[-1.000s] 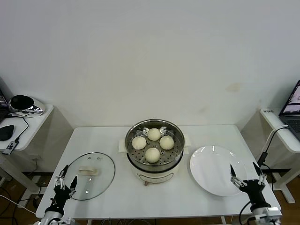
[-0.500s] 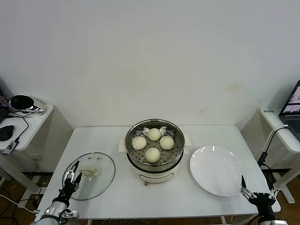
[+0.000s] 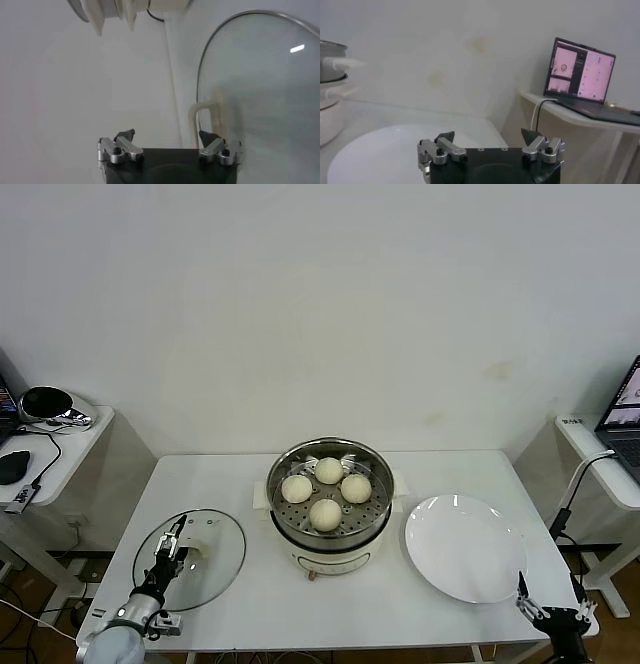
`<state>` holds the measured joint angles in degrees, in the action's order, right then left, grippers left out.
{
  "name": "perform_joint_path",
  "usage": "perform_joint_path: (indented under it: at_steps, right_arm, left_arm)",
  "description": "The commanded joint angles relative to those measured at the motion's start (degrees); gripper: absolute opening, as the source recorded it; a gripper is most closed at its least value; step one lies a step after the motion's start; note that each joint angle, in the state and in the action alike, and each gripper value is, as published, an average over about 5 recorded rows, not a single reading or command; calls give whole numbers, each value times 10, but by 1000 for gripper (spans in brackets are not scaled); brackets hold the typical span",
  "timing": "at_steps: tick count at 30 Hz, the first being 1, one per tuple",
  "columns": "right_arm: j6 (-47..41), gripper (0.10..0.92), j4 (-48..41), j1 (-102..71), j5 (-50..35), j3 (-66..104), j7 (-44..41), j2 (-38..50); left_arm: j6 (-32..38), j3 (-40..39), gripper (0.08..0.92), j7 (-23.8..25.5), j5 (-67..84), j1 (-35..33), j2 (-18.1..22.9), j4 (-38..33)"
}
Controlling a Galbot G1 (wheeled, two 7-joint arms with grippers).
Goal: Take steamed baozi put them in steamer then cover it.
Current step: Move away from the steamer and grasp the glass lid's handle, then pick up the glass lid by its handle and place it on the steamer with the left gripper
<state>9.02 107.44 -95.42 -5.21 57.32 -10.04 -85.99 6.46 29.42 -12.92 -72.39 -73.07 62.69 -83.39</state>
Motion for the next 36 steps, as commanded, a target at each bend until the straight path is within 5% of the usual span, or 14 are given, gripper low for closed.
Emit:
perform_joint_path:
  at_steps: [1, 14, 25, 29, 36]
  right_arm:
    - [1, 823, -6, -3, 6, 1, 1, -3]
    - [1, 823, -7, -1, 12, -10, 0, -4]
    - [3, 823, -5, -2, 20, -25, -3, -5]
    - [4, 823, -5, -2, 24, -29, -4, -5]
    - [8, 823, -4, -4, 37, -38, -4, -7]
  left_arm:
    - [0, -16, 809, 1, 0, 37, -2, 40]
    - [-8, -19, 463, 3, 41, 25, -7, 41]
    - [-103, -17, 158, -29, 82, -40, -25, -61]
    - [-167, -3, 132, -26, 98, -82, -30, -158]
    - [-329, -1, 132, 49, 162, -103, -47, -299]
